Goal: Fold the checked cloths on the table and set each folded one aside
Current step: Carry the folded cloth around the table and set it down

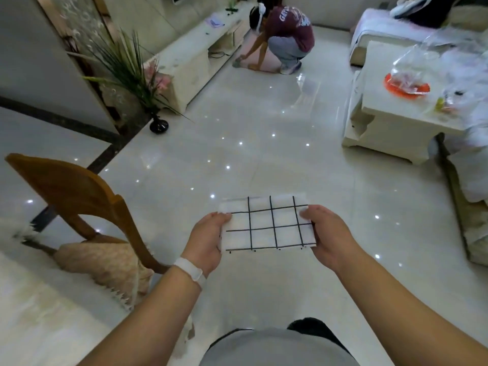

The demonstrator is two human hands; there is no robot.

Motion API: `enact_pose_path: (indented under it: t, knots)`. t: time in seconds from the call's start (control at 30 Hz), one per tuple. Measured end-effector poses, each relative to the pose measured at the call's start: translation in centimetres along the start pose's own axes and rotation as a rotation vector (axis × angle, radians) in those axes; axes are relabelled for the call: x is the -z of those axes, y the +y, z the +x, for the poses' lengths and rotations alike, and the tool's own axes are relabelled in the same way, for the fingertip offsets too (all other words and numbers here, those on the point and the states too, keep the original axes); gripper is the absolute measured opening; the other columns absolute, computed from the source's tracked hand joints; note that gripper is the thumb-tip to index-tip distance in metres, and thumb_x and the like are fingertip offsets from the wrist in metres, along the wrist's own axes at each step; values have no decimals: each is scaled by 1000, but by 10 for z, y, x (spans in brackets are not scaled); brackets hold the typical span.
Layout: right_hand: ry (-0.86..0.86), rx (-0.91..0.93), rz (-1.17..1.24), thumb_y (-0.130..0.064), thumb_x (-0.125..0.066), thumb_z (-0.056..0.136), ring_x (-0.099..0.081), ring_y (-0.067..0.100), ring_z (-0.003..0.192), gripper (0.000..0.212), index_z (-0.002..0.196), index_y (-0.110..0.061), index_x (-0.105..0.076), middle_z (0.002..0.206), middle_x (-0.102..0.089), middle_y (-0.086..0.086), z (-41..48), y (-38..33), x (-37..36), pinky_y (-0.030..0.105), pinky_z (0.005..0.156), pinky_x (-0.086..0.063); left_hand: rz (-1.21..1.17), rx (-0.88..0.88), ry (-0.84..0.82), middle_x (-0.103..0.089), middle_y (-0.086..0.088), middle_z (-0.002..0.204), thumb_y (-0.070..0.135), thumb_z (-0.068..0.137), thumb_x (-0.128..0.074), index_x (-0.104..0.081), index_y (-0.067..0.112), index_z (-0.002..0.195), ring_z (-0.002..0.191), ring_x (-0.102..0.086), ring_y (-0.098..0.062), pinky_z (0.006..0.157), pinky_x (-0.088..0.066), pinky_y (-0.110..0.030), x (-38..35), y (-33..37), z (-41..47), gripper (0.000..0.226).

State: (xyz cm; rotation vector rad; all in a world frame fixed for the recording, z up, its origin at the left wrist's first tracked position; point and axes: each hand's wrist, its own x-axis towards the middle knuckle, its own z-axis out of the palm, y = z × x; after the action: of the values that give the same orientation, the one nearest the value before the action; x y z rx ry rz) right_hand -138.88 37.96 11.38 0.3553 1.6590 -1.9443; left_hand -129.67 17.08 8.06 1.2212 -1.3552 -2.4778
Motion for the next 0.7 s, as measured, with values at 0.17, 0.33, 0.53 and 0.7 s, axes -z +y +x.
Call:
enact_pose_path:
  t: [0.17,0.33,0.53,0.7]
  knots:
    - [-74,-16,-23,-3,-55,87,-66,29,78,13,94,-10,-63,88,-68,16,52,-14,-36,37,66,-53,-76,-5,78,-71,-18,95,4,89,-59,-63,6,99,80,-68,-29,77,-55,-46,9,26,34,11]
    - [-126,-86,-23,-7,-61,77,-65,34,86,27,104,-5,-65,99,-67,21,109,-34,-63,45,74,-51,-118,-8,153,-68,-22,104,5,89,-59,-61,5,107,85,-67,-30,79,-56,-48,5,51,78,19]
    - [-206,-125,-46,-6,-56,84,-63,32,83,26,108,-4,-63,99,-66,20,196,-78,-99,37,68,-49,-144,-28,269,-65,-27,117,5,89,-58,-56,-5,123,93,-65,-33,72,-58,-44,-19,97,136,35]
    - [-305,-117,-88,-4,-53,90,-65,28,74,14,98,-9,-63,90,-69,15,263,-123,-131,32,57,-50,-143,-62,338,-63,-29,119,6,90,-58,-53,-7,125,94,-65,-35,81,-55,-50,-43,144,180,38]
